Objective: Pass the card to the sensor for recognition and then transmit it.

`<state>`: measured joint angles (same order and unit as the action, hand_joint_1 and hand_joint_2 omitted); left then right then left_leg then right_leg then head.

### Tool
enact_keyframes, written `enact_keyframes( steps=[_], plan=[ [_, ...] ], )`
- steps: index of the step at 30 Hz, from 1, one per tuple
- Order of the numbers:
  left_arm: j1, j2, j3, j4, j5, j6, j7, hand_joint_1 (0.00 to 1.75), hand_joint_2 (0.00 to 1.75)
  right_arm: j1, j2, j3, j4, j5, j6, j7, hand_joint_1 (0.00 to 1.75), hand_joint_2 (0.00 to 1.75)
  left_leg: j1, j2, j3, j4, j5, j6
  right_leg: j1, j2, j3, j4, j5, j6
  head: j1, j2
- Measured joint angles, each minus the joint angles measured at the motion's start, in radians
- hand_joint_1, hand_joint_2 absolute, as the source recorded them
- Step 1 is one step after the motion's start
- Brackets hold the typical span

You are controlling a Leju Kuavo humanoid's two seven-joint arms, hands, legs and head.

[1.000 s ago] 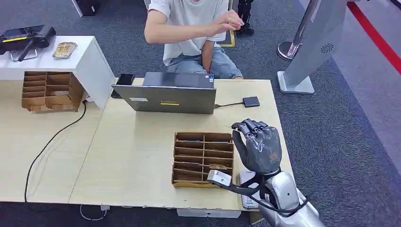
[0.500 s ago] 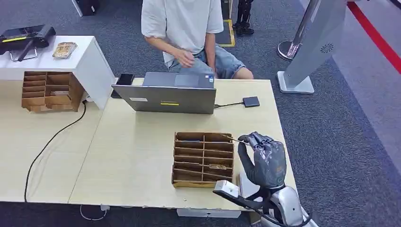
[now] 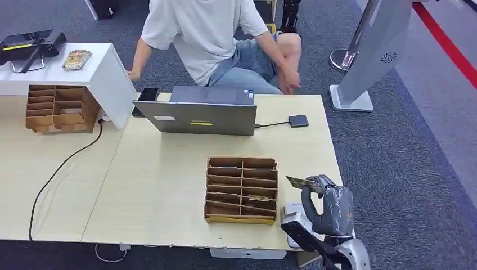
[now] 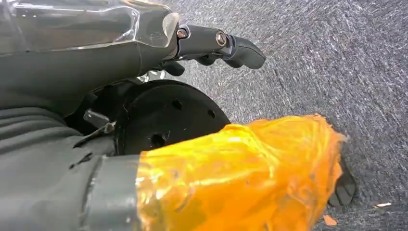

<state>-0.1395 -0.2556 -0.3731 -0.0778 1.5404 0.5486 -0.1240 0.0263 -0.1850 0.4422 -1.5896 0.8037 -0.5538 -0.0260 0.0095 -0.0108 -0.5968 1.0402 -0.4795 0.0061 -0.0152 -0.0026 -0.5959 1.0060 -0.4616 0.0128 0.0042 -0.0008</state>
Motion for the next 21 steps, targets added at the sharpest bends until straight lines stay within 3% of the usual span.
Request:
enact_keyframes(
  steps=[8, 21],
  plan=[
    [0.000, 0.000, 0.016, 0.000, 0.000, 0.000, -0.001, 0.00, 0.00, 0.009, 0.008, -0.045, 0.037, -0.123, 0.078, -0.026, 1.75, 1.75, 0.000, 0.000, 0.000, 0.000, 0.000, 0.000, 0.000, 0.000, 0.000, 0.000, 0.000, 0.000, 0.000, 0.000],
    [0.000, 0.000, 0.024, 0.000, 0.000, 0.000, -0.001, 0.00, 0.00, 0.009, 0.010, -0.089, 0.084, -0.221, 0.169, -0.005, 1.75, 1.75, 0.000, 0.000, 0.000, 0.000, 0.000, 0.000, 0.000, 0.000, 0.000, 0.000, 0.000, 0.000, 0.000, 0.000]
  ],
)
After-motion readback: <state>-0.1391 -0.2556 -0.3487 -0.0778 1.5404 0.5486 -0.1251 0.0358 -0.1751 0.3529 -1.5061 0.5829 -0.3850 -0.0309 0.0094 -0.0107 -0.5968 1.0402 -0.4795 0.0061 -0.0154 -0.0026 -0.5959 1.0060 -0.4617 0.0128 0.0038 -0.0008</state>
